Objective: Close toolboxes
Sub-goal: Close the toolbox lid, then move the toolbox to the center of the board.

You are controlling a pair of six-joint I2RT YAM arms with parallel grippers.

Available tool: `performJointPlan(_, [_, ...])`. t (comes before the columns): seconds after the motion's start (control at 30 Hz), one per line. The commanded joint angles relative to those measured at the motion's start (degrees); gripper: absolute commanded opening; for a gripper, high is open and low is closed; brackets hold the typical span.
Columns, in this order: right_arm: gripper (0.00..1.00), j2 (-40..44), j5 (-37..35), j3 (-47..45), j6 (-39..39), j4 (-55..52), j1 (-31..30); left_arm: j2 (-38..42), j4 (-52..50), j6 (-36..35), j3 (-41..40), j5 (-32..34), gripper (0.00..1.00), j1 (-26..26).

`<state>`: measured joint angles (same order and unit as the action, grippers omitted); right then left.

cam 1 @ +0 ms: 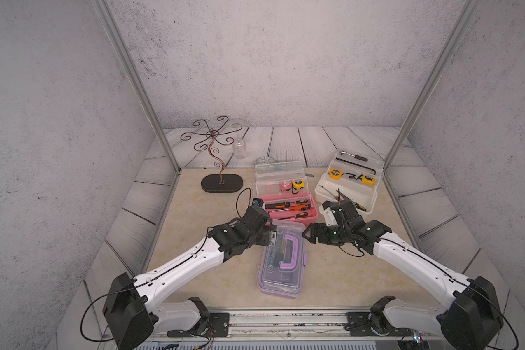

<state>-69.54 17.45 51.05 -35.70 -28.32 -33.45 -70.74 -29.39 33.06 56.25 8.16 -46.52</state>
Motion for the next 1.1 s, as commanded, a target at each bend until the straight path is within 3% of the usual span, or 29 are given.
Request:
performJointPlan(0.0, [0.92, 1.0, 6.2, -2.1, -1.5, 3.9, -1.9, 1.6, 0.5, 1.5, -2.0, -3.2, 0.91, 1.8])
performJointPlan(0.33, [0.89, -0.6, 11.1, -4.2, -5.3, 12.2, -7.9, 7.6, -1.3, 4.5, -9.1, -7.5, 0.91, 6.7])
performJointPlan(0.57, [0.89, -6.7, 12.7, -0.7, -6.0, 19.1, -12.1, 8.7, -1.2, 4.9, -11.1, -9.9, 0.91, 10.1])
performJointPlan(0.9, [0.86, -14.4, 14.1, 4.9, -5.0, 21.6, -14.0, 5.4, 5.1, 6.1, -11.2, -12.7, 0.91, 11.7])
performJointPlan(1.07, [0.78, -16.9, 14.7, 5.3, -5.1, 23.0, -14.9, 1.0, 9.1, 6.5, -9.7, -13.8, 0.90, 12.9])
